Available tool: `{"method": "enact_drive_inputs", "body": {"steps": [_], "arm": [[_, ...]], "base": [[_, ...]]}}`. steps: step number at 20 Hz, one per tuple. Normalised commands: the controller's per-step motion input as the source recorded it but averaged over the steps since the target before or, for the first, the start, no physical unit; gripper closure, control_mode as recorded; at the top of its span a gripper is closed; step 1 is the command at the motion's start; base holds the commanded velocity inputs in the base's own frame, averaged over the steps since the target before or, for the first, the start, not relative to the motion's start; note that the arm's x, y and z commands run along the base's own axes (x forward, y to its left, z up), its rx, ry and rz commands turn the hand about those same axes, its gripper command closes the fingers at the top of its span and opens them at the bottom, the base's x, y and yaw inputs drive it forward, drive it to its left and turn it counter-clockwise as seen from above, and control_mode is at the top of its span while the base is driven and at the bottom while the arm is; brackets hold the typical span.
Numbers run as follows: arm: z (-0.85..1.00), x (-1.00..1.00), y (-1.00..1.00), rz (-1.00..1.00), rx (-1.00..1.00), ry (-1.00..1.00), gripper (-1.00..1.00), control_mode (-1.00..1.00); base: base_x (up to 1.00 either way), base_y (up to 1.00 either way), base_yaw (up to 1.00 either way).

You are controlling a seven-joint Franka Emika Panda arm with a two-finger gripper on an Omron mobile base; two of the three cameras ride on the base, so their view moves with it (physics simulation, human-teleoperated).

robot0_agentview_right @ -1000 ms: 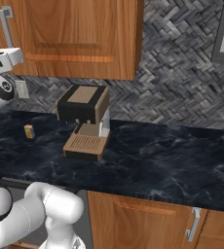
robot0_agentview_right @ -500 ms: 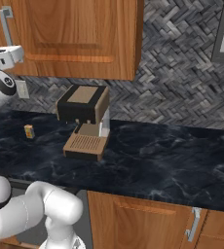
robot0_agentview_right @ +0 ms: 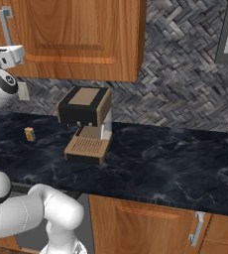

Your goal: Pick the bar soap and dish brush from the cabinet and place them on the counter.

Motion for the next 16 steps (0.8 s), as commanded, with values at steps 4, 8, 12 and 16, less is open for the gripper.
{"method": "enact_drive_inputs", "body": {"steps": [4, 8, 12, 16], "arm": [[0.0, 0.18, 0.0, 0.0, 0.0, 0.0, -1.0, -1.0], [0.0, 0.2, 0.0, 0.0, 0.0, 0.0, -1.0, -1.0], [0.0, 0.23, 0.04, 0.0, 0.0, 0.0, -1.0, -1.0], [0.0, 0.27, 0.11, 0.0, 0.0, 0.0, -1.0, -1.0]], "base": [[0.0, 0.0, 0.0], [0.0, 0.0, 0.0], [0.0, 0.0, 0.0], [0.0, 0.0, 0.0]]}}
